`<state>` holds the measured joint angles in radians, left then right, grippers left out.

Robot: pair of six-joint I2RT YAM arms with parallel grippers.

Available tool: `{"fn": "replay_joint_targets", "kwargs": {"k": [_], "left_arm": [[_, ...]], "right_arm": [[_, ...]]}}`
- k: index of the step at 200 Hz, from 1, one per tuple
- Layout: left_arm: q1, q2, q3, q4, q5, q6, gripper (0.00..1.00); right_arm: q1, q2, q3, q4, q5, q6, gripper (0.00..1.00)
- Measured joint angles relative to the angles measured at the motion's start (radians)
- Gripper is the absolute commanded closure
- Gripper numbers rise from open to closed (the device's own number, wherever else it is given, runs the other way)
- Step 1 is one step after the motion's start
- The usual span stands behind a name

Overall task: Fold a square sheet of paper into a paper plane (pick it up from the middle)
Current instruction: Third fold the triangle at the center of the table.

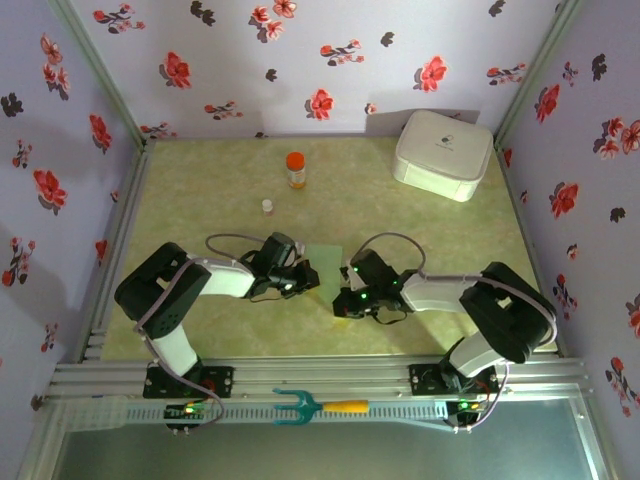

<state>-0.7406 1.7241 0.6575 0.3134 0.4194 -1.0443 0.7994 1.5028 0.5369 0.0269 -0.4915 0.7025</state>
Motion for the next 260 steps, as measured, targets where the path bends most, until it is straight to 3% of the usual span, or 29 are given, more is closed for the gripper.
{"fn": "replay_joint_targets", "kwargs": {"k": [74, 159, 260], "left_arm": [[-0.006, -0.009, -0.008, 0.01, -0.038, -0.028, 1.0], [-0.044, -0.029, -0.034, 0.043, -0.132, -0.103, 1.0], [-0.045, -0.034, -0.036, 0.045, -0.148, -0.101, 1.0]], "right_arm": [[-0.008, -0.154, 0.058, -0.143, 0.047, 0.004, 0.98], [-0.015, 0.106, 0.216, -0.077, 0.039, 0.018, 0.97], [-0.068, 0.193, 0.213, -0.027, 0.035, 0.034, 1.0]]}}
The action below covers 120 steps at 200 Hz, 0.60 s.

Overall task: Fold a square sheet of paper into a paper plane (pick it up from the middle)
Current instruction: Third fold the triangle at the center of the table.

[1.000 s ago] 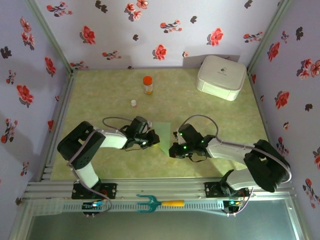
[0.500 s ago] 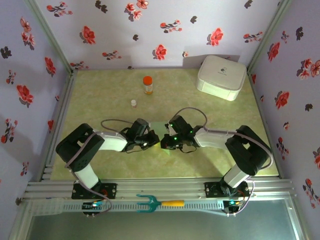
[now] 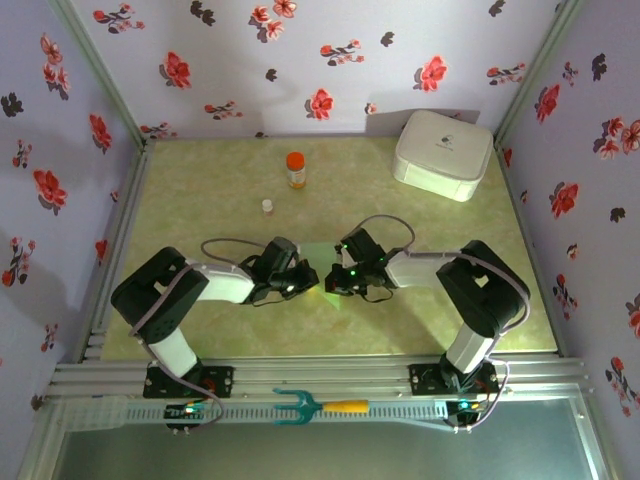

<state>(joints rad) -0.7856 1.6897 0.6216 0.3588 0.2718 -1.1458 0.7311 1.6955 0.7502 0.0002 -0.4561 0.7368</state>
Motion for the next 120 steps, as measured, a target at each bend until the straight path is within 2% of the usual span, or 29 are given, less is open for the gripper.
{"fn": "replay_joint_targets", "kwargs": {"k": [73, 120], "left_arm": [[0.0, -0.077, 0.008, -0.025, -0.003, 0.054, 1.0], [0.0, -0.025, 0.037, -0.058, -0.002, 0.056, 1.0]], "right_arm": [[0.0, -0.007, -0.012, 0.015, 0.008, -0.003, 1.0], [0.0, -0.007, -0.012, 0.015, 0.008, -0.003, 1.0]]}}
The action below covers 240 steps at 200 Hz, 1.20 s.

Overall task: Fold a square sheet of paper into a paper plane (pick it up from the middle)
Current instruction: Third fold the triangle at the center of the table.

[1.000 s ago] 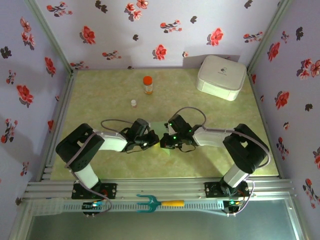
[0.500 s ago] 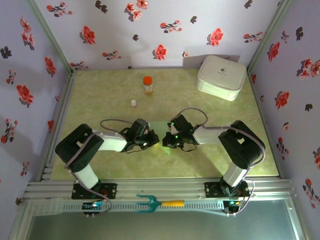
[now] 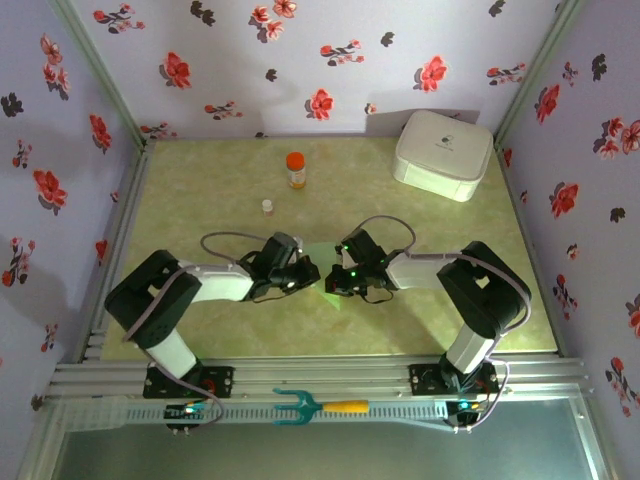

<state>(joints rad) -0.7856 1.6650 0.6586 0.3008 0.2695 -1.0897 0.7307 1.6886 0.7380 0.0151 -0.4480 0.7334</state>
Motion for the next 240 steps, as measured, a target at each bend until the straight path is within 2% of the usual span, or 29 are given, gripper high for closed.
{"fn": "replay_joint_targets", "kwargs": {"k": [31, 91, 145, 196, 240], "left_arm": [[0.013, 0.029, 0.001, -0.014, 0.003, 0.0, 1.0], [0.089, 0.028, 0.002, -0.042, 0.061, 0.025, 1.0], [0.138, 0.015, 0.031, -0.139, 0.063, 0.058, 1.0], [0.153, -0.045, 0.053, -0.281, -0.008, 0.092, 1.0], [0.111, -0.095, 0.073, -0.275, -0.027, 0.106, 1.0]], "right_arm": [[-0.001, 0.0, 0.0, 0.0, 0.0, 0.0, 1.0], [-0.005, 0.0, -0.002, 0.004, -0.001, 0.0, 1.0], [-0.006, 0.0, -0.005, 0.012, -0.001, 0.0, 1.0], [-0.01, -0.006, -0.012, 0.013, -0.001, 0.0, 1.0], [-0.013, -0.008, -0.014, 0.014, -0.004, -0.008, 1.0]]}}
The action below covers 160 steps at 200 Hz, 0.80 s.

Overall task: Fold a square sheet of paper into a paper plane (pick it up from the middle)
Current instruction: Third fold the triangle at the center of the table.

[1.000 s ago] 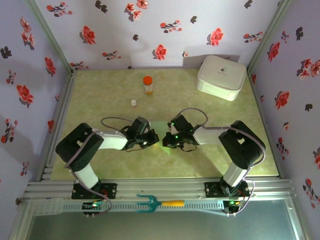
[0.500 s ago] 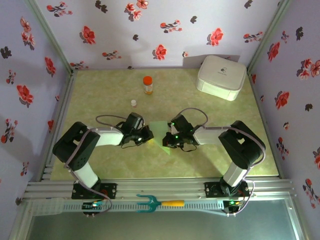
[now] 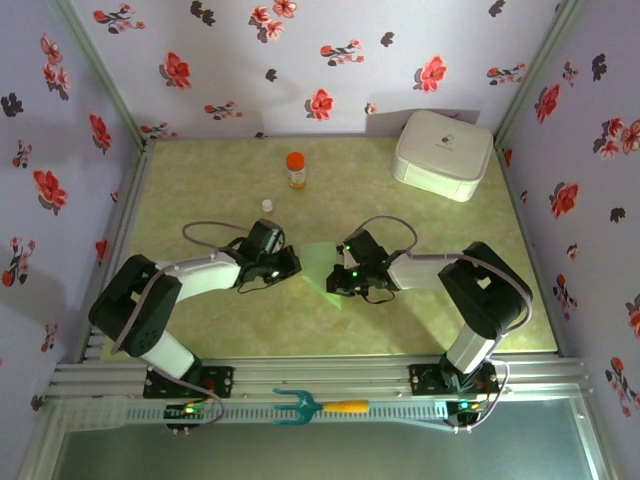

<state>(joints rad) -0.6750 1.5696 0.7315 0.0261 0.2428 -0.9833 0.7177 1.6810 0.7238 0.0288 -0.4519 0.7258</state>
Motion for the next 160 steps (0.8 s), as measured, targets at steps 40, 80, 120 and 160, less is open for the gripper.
{"fn": "replay_joint_targets", "kwargs": {"k": [40, 80, 120, 160], "left_arm": [[-0.043, 0.054, 0.021, 0.06, 0.031, 0.003, 1.0], [-0.042, 0.146, 0.03, 0.088, 0.051, 0.0, 1.0], [-0.042, 0.153, 0.031, 0.096, 0.053, -0.001, 1.0], [-0.042, 0.153, 0.031, 0.097, 0.053, -0.001, 1.0]], "right_arm": [[-0.001, 0.0, 0.0, 0.0, -0.001, 0.0, 1.0], [-0.006, -0.003, -0.001, -0.003, -0.004, -0.003, 0.99], [-0.01, -0.034, -0.002, -0.037, -0.013, -0.013, 0.96], [-0.005, -0.044, 0.025, -0.017, -0.105, -0.014, 0.95]]}}
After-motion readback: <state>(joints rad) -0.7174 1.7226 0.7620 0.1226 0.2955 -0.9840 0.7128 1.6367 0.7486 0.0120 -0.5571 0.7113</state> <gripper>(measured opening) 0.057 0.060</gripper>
